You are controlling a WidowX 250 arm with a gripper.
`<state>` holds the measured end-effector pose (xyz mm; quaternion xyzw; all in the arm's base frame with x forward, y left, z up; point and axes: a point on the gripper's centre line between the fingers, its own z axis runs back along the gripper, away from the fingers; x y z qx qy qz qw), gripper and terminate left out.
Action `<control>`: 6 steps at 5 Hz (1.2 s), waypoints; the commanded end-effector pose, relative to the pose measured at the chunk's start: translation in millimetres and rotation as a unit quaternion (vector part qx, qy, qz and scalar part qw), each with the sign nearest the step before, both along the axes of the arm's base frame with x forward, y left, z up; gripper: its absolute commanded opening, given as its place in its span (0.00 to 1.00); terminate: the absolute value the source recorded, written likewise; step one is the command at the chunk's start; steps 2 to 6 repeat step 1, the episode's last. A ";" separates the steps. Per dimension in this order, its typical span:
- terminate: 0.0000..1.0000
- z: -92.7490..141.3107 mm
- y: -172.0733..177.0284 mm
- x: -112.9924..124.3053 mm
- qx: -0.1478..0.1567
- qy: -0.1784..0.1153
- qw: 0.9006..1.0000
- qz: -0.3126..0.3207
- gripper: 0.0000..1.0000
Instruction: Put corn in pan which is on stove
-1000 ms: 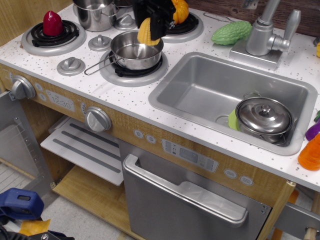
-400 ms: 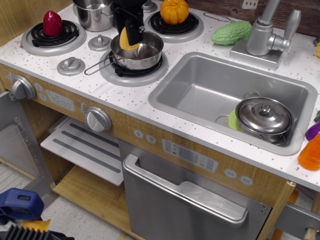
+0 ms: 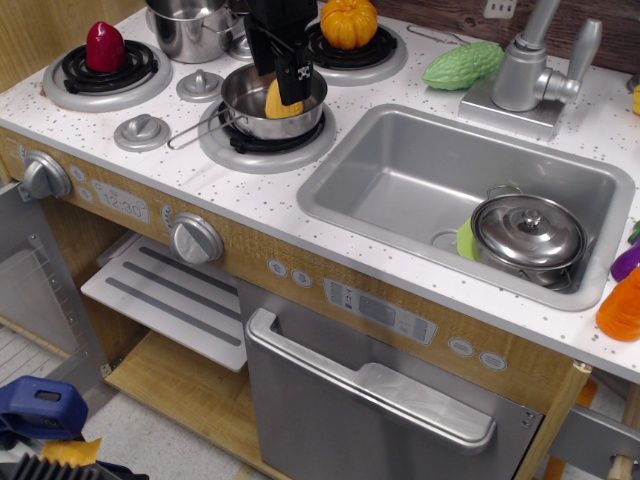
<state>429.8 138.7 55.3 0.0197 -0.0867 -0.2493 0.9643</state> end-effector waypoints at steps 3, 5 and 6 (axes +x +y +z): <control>1.00 30.6 5.8 2.6 0.014 -0.033 0.999 -0.002 1.00; 1.00 30.6 5.8 2.6 0.014 -0.033 0.999 -0.002 1.00; 1.00 30.6 5.8 2.6 0.014 -0.033 0.999 -0.002 1.00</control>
